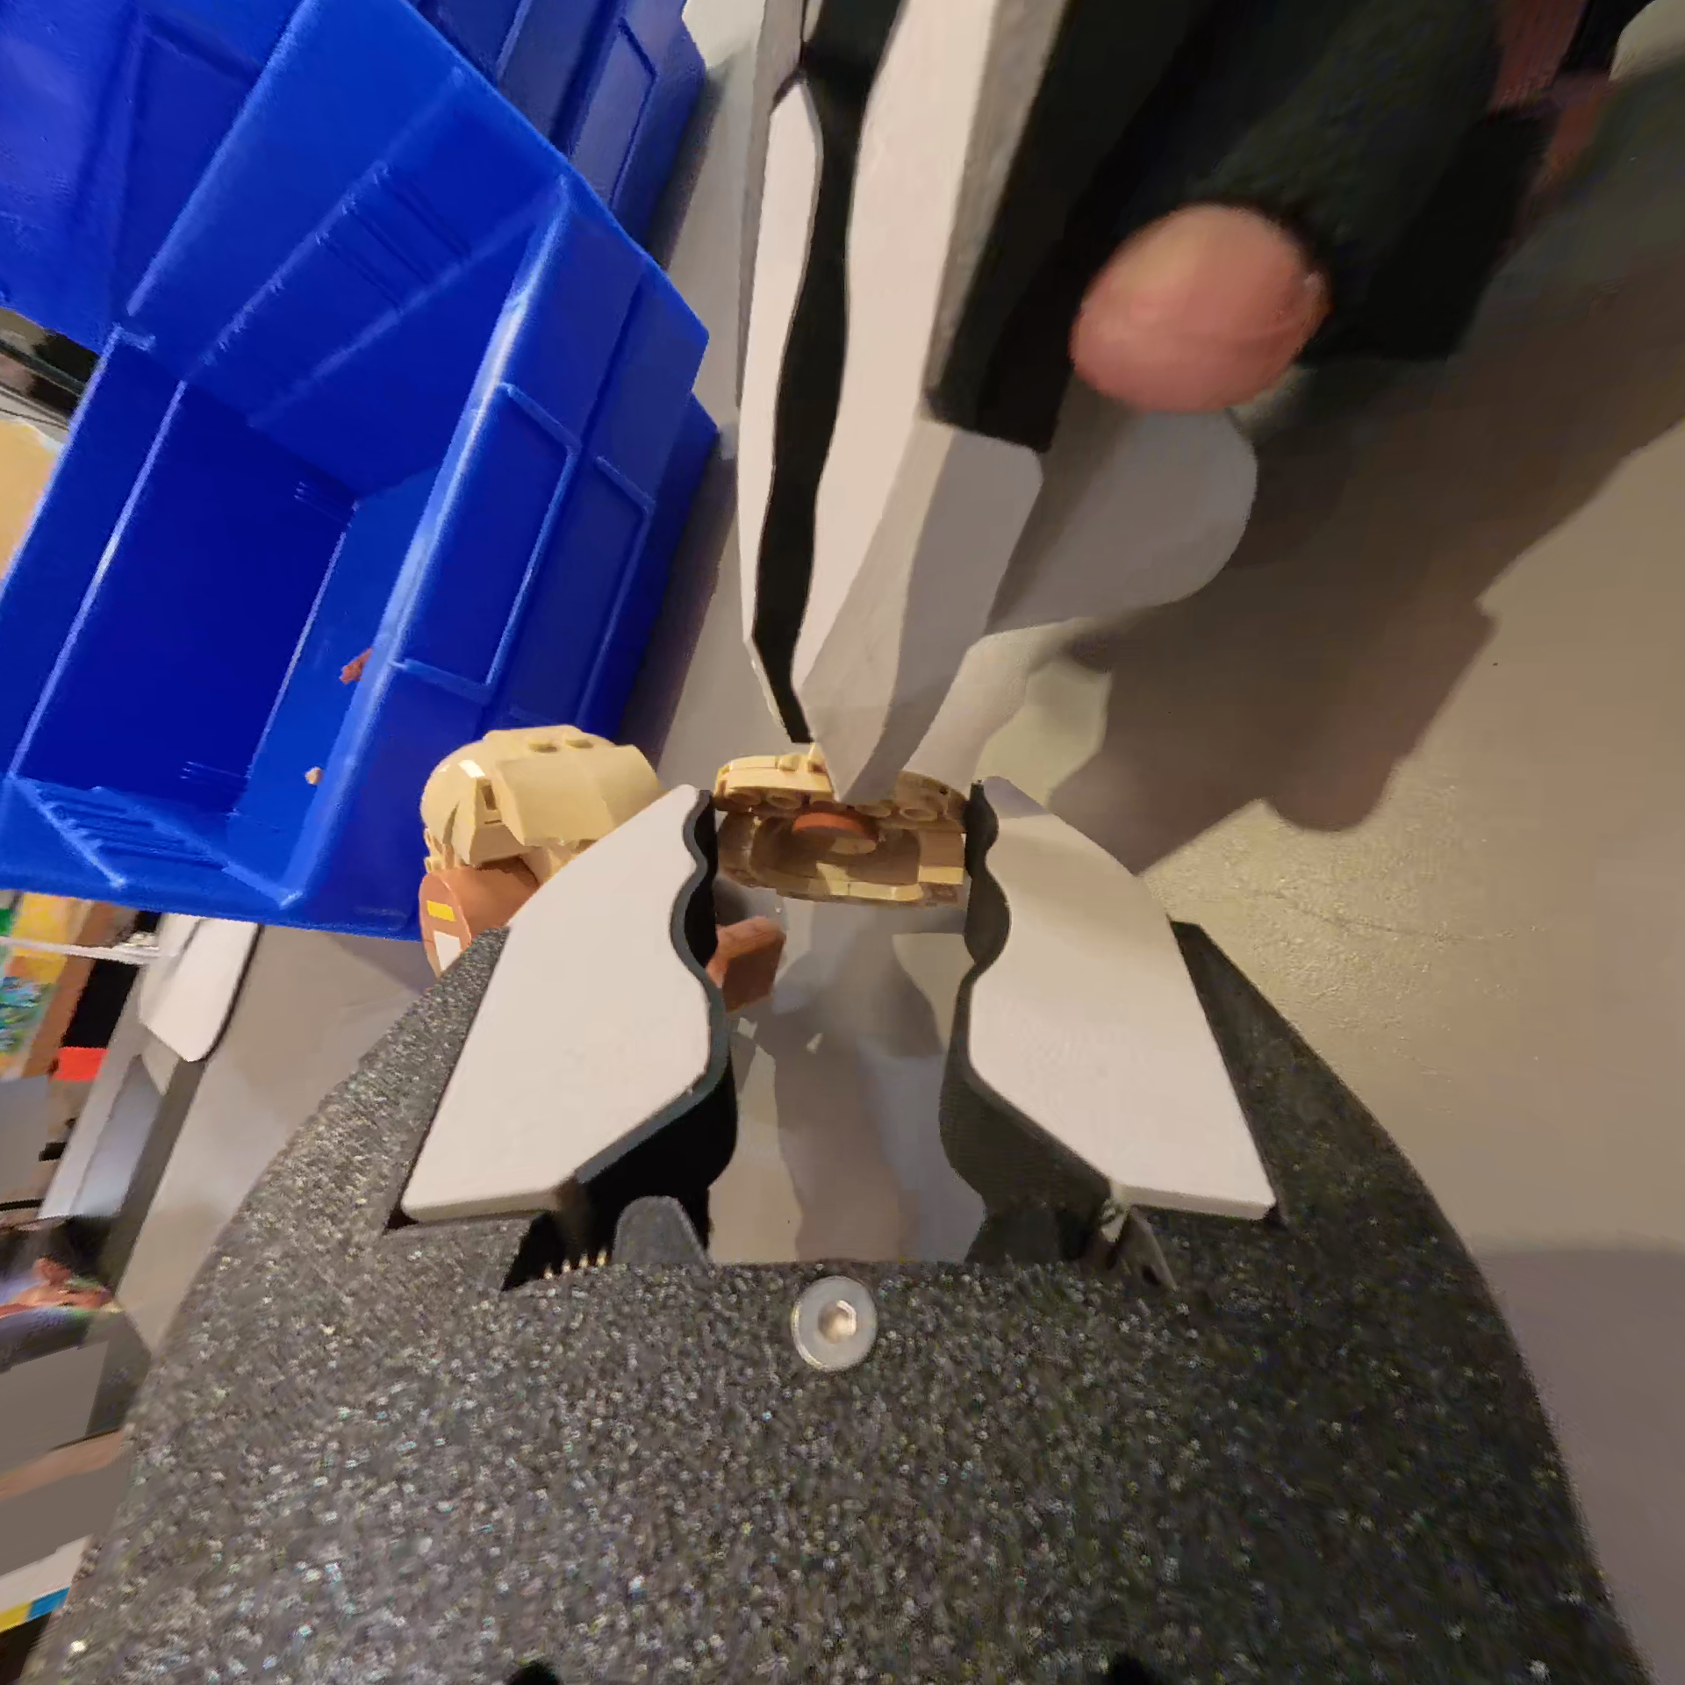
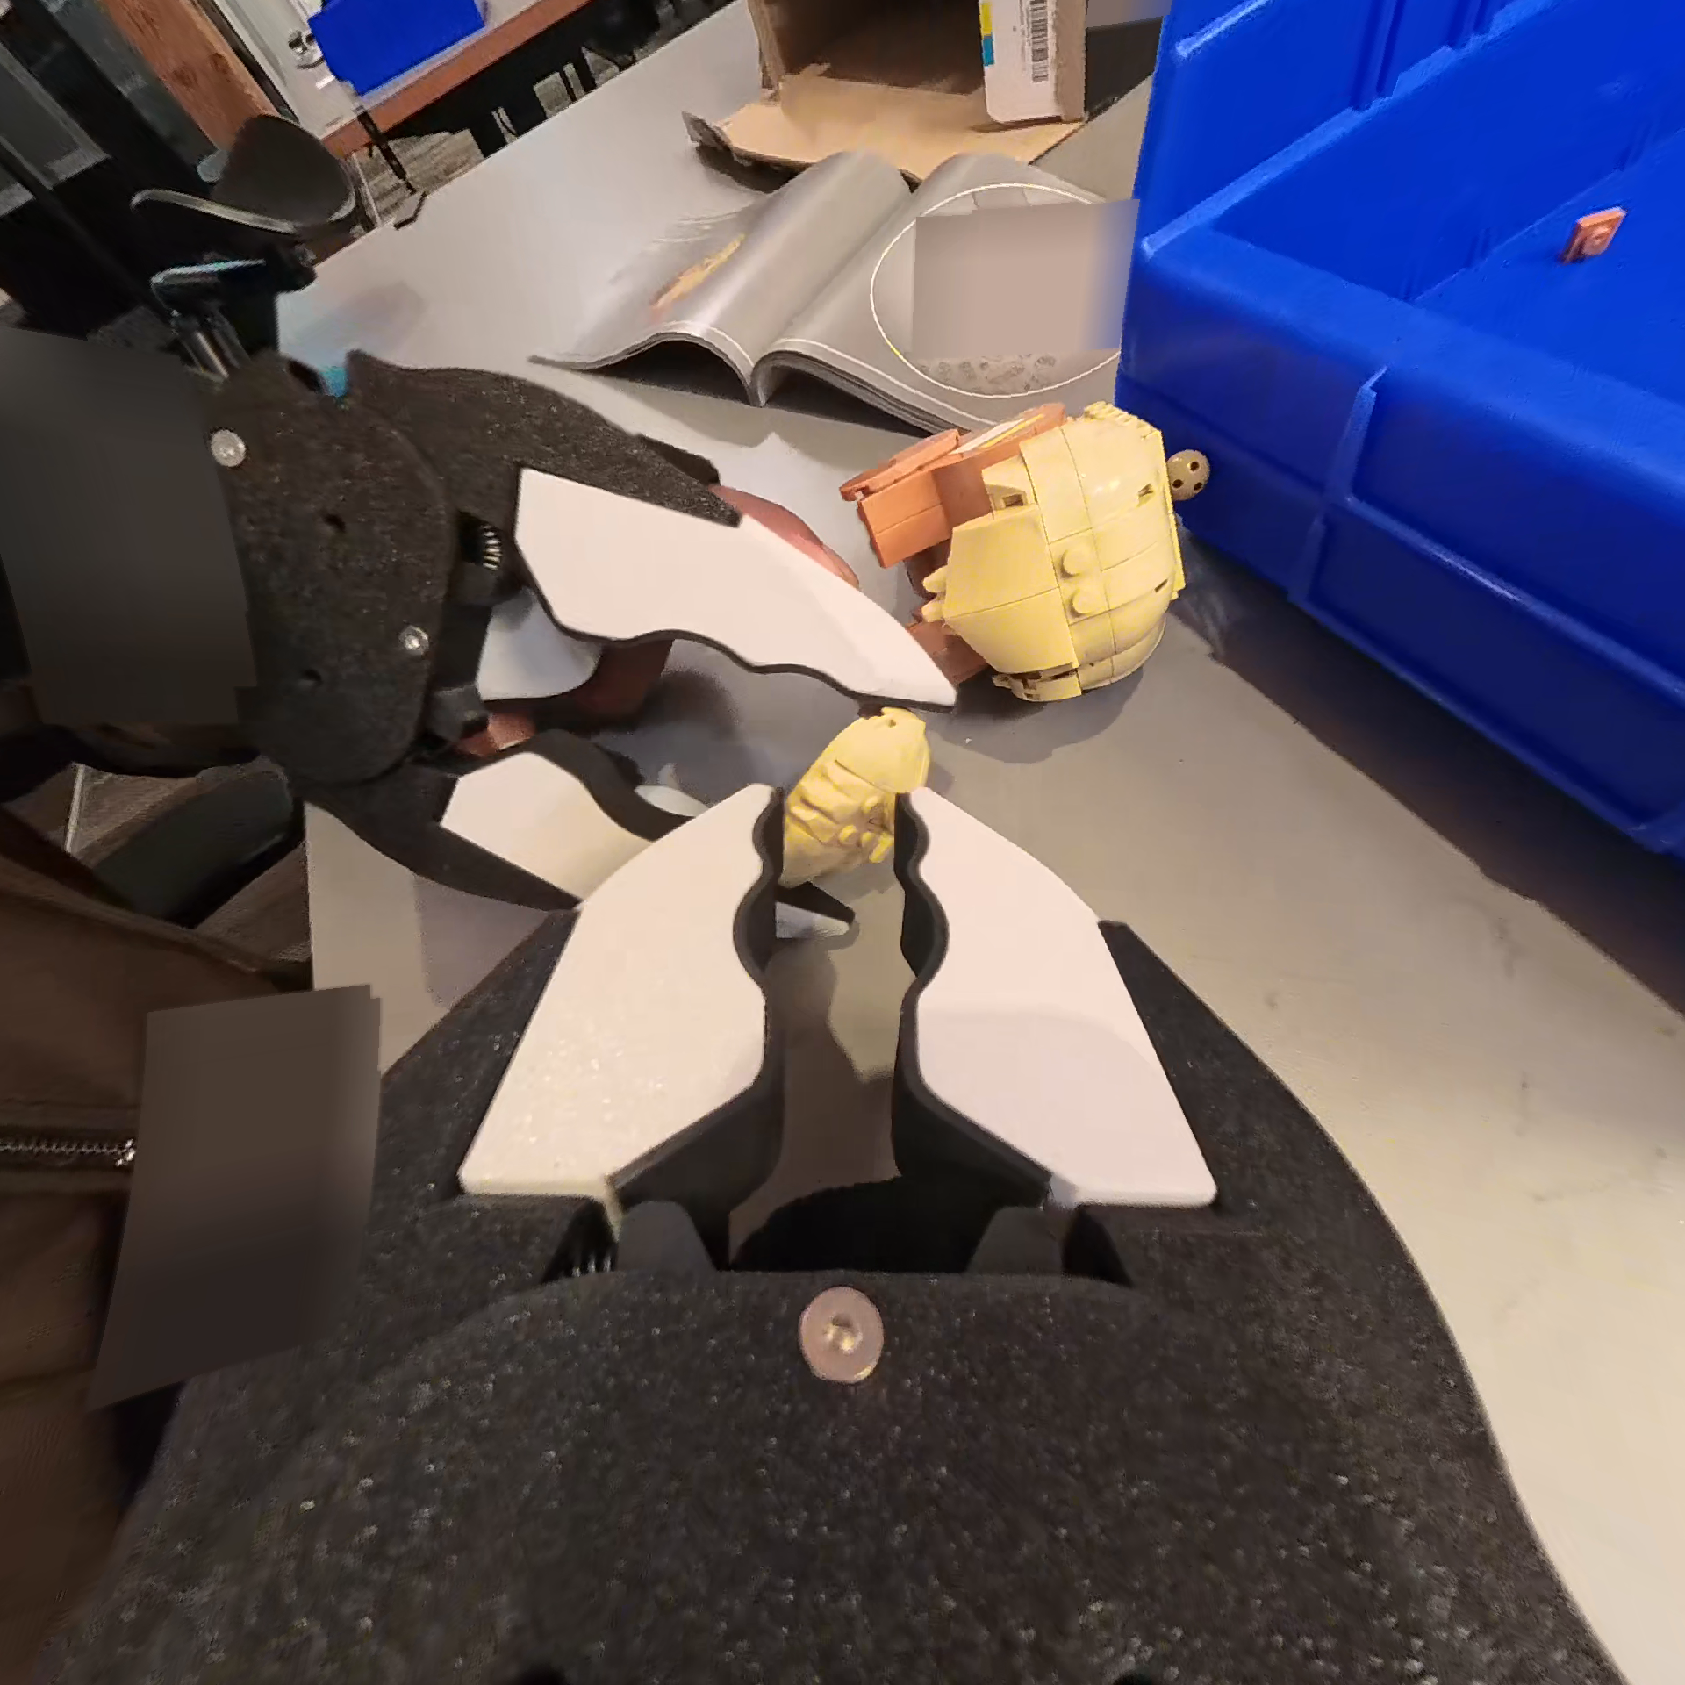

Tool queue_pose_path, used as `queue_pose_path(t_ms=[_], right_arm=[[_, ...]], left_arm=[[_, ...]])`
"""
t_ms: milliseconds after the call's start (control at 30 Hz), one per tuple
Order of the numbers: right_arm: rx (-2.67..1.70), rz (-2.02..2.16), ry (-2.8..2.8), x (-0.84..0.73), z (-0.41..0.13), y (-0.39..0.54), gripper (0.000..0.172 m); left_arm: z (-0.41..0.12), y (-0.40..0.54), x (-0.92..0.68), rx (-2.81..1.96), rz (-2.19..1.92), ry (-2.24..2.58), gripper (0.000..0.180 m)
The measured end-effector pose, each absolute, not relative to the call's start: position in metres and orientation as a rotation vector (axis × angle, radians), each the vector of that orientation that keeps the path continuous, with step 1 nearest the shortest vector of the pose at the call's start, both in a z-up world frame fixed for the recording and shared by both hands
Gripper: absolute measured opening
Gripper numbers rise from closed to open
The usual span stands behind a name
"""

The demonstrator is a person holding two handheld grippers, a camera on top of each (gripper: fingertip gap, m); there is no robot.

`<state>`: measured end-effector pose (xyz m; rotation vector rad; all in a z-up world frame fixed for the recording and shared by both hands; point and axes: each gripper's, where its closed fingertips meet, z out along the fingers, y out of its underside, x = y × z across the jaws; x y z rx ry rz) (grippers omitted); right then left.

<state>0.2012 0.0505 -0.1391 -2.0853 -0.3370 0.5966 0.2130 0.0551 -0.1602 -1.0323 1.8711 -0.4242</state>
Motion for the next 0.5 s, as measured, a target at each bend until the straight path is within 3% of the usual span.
queue_pose_path(t_ms=[500], right_arm=[[-2.091, 0.767, -0.301, 0.2080, -0.1410, 0.0454, 0.005]], left_arm=[[-0.1602, 0.0501, 0.2145, -0.983, -0.425, 1.886, 0.050]])
